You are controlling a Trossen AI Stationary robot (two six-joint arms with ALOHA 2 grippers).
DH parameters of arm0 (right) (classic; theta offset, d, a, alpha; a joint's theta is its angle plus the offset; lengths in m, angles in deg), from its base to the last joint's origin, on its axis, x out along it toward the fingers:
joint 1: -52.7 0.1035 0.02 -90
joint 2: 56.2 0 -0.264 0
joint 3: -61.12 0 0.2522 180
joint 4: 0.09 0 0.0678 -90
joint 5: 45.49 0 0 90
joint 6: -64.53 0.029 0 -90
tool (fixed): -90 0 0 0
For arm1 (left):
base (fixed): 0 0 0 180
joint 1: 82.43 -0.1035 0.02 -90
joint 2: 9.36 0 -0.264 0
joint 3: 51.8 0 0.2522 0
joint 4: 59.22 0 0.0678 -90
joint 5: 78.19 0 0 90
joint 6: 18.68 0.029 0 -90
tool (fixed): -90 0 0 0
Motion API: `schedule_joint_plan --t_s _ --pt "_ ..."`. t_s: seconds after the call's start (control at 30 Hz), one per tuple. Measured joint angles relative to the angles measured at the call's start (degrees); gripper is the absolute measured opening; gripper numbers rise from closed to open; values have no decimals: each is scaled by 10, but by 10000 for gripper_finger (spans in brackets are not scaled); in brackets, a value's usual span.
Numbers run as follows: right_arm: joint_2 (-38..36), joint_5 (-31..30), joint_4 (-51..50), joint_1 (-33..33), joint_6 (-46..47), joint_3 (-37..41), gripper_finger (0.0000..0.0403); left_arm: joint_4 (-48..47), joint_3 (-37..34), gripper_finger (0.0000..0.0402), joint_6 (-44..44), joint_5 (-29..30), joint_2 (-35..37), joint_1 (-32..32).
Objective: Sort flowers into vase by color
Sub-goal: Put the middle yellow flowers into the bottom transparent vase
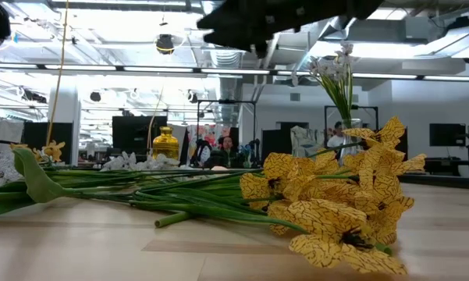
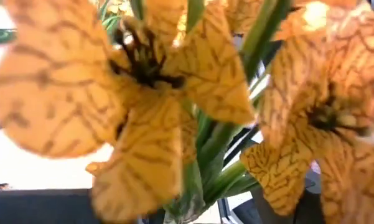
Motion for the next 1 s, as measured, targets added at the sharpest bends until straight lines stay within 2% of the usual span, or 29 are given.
schedule_joint_plan --t_s 0.13,0.33,0.6,0.87,1.0 --pt "42 17 77 10 20 0 214 0 0 178 28 28 0 0" --pt "104 21 163 35 20 -10 214 1 0 178 46 29 0 0" --pt "163 21 156 54 4 -68 214 -25 0 178 -24 -45 0 0" --pt "168 21 155 54 -17 -105 214 -31 7 178 41 -32 0 0" --pt "168 21 155 54 -18 -108 214 -67 22 174 55 -52 0 0"
